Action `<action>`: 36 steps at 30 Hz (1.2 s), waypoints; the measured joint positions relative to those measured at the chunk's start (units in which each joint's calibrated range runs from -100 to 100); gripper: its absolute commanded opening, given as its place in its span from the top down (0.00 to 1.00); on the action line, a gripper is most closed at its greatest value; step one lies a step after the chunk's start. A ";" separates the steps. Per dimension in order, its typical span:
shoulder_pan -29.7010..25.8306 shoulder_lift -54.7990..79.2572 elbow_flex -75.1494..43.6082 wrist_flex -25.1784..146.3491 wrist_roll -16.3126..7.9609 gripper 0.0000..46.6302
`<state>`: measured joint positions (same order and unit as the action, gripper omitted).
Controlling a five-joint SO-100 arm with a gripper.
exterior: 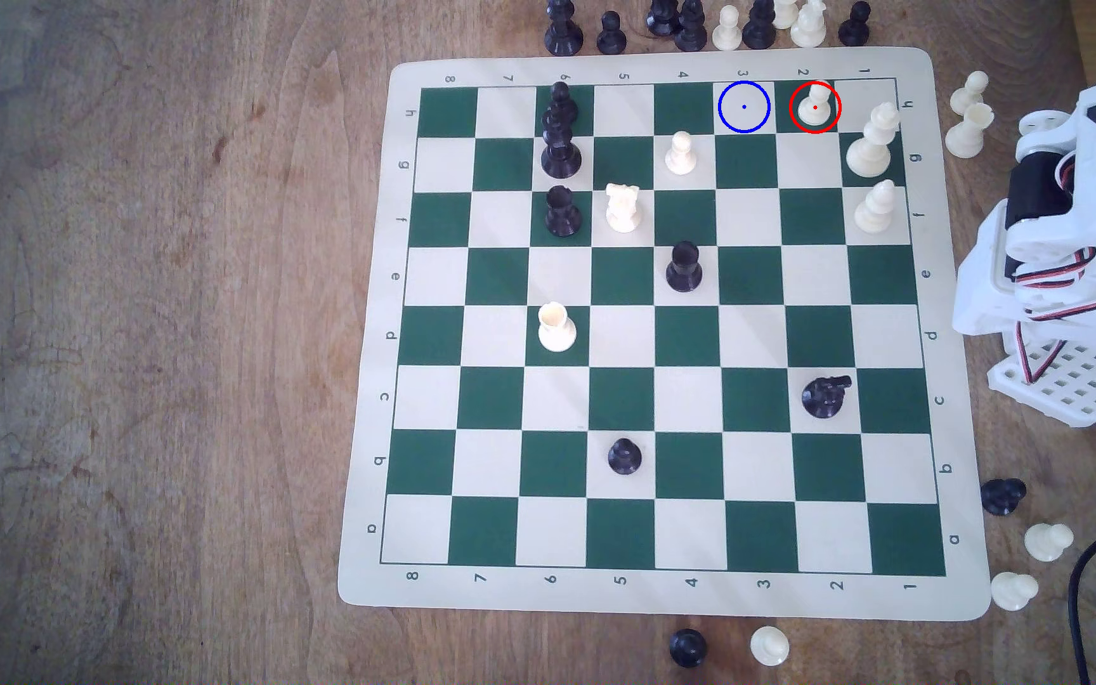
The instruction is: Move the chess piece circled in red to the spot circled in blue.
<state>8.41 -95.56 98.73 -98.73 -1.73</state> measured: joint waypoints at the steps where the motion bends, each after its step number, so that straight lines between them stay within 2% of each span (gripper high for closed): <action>1: 0.00 0.00 0.00 0.00 0.00 0.99; 5: 4.72 0.00 0.00 0.56 0.00 0.99; 9: 6.34 -0.08 -0.72 10.36 0.00 0.99; 19: 9.37 -0.17 -14.19 63.90 -0.05 0.99; 31: 16.15 -0.50 -29.28 106.69 -0.10 1.00; 36: 19.54 -0.59 -35.07 130.84 -0.05 0.99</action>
<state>27.95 -96.15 63.67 32.11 -1.78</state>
